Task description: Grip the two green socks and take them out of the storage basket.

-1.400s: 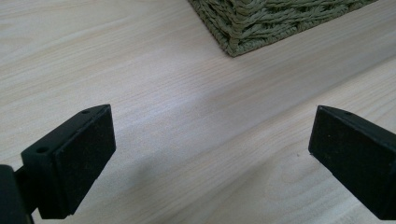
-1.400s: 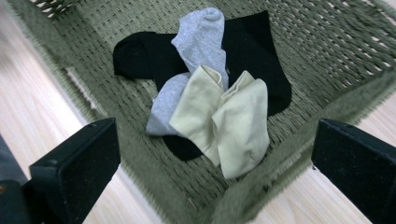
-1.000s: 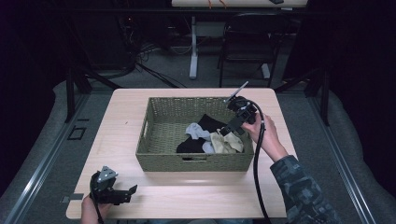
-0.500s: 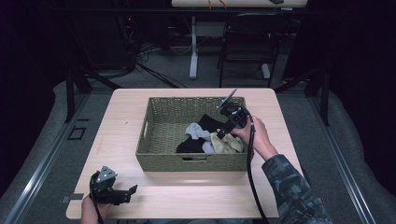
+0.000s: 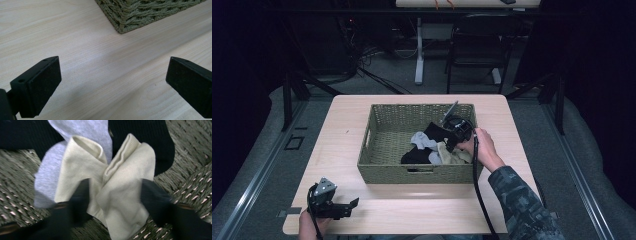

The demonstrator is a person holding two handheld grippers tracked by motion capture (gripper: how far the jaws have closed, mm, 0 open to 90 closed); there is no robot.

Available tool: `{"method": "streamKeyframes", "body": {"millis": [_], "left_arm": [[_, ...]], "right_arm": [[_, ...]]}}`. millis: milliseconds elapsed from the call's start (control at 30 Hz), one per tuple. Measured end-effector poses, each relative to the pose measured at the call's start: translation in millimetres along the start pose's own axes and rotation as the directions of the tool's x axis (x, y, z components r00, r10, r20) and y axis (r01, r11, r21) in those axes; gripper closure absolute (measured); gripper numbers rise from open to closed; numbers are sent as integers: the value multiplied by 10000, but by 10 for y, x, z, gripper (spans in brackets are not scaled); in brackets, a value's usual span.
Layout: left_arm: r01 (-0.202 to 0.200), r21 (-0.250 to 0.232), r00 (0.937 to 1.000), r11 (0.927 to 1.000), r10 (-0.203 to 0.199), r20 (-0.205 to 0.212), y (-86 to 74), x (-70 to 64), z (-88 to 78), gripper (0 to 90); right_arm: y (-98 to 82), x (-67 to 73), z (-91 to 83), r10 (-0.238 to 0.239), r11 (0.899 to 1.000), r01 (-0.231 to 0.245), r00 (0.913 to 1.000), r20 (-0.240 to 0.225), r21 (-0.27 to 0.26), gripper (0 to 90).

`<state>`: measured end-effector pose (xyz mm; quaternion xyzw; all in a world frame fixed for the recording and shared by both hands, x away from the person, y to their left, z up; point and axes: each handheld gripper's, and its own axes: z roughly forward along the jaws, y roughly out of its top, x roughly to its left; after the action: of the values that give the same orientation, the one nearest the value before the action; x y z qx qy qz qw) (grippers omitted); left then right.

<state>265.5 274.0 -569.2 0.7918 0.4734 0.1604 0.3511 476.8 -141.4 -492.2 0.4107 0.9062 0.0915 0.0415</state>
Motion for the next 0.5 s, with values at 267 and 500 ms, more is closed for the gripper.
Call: {"method": "streamKeyframes", "body": {"millis": [267, 500], "left_arm": [[-15, 21, 10000, 10000, 15, 8, 0, -2, 2, 0], [-30, 52, 10000, 10000, 30, -5, 2, -5, 2, 0]], "right_arm": [[-14, -34, 26, 76, 9993, -91, 9991, 415, 350, 800], [-44, -52, -95, 14, 10000, -20, 9975, 704, 95, 873]]}}
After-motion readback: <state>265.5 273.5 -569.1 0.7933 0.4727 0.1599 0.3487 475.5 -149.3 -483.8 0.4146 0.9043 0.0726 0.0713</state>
